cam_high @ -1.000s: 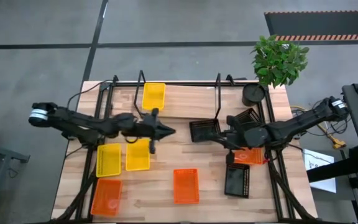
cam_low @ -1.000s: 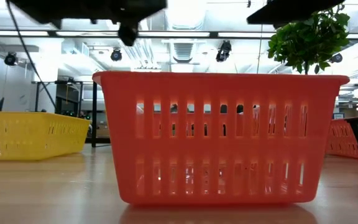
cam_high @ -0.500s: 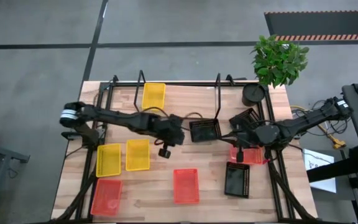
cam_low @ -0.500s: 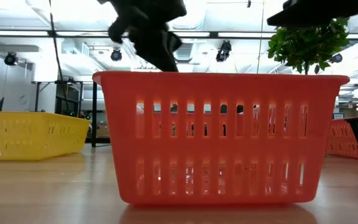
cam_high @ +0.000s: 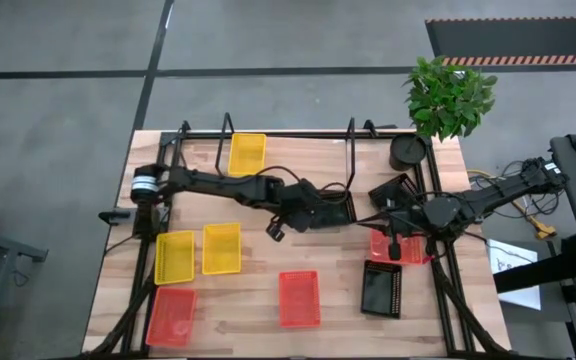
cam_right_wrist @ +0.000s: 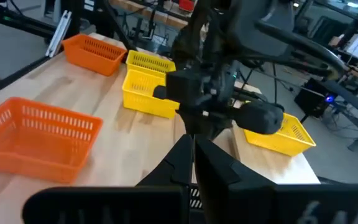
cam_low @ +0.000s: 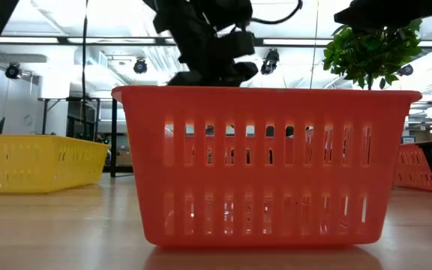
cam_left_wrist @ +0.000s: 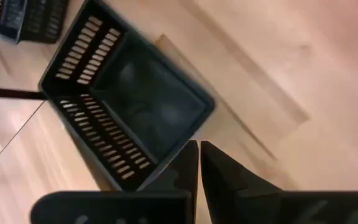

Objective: Stack baskets on shelf by color
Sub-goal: Put the top left black bin on the shelf

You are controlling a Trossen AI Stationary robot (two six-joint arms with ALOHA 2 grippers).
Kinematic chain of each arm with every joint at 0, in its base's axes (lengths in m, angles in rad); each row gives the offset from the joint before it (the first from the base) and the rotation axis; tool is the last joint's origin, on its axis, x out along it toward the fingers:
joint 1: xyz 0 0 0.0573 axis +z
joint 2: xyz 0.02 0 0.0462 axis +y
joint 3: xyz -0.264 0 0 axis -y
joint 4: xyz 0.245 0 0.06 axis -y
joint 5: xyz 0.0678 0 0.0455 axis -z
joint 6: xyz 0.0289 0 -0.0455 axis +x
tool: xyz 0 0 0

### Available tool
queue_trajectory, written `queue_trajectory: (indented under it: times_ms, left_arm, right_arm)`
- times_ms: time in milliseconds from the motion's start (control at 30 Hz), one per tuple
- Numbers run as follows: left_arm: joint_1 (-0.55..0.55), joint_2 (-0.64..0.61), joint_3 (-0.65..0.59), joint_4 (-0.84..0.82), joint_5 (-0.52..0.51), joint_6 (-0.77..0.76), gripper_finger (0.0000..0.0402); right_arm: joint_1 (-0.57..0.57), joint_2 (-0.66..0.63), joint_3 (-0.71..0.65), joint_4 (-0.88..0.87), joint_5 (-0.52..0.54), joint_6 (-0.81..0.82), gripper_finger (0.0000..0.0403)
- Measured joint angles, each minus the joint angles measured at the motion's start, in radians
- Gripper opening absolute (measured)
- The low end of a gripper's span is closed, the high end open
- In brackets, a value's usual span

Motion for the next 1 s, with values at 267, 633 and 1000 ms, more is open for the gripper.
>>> queue_trajectory:
  times_ms: [267, 633, 1000]
  left_arm:
    - [0.010, 0.023, -0.008, 0.068, -0.002, 0.051, 0.0102]
    - [0.013, 0.067, -0.023, 0.120, -0.003, 0.127, 0.0143]
    - [0.015, 0.127, -0.014, 0.133, -0.005, 0.151, 0.0132]
  right_arm:
    - [0.000, 0.000, 0.000, -0.004, 0.001, -0.023, 0.0009]
    - [0.000, 0.000, 0.000, -0.005, 0.003, -0.043, 0.0009]
    - [0.000, 0.000, 0.001, -0.004, 0.004, -0.060, 0.0009]
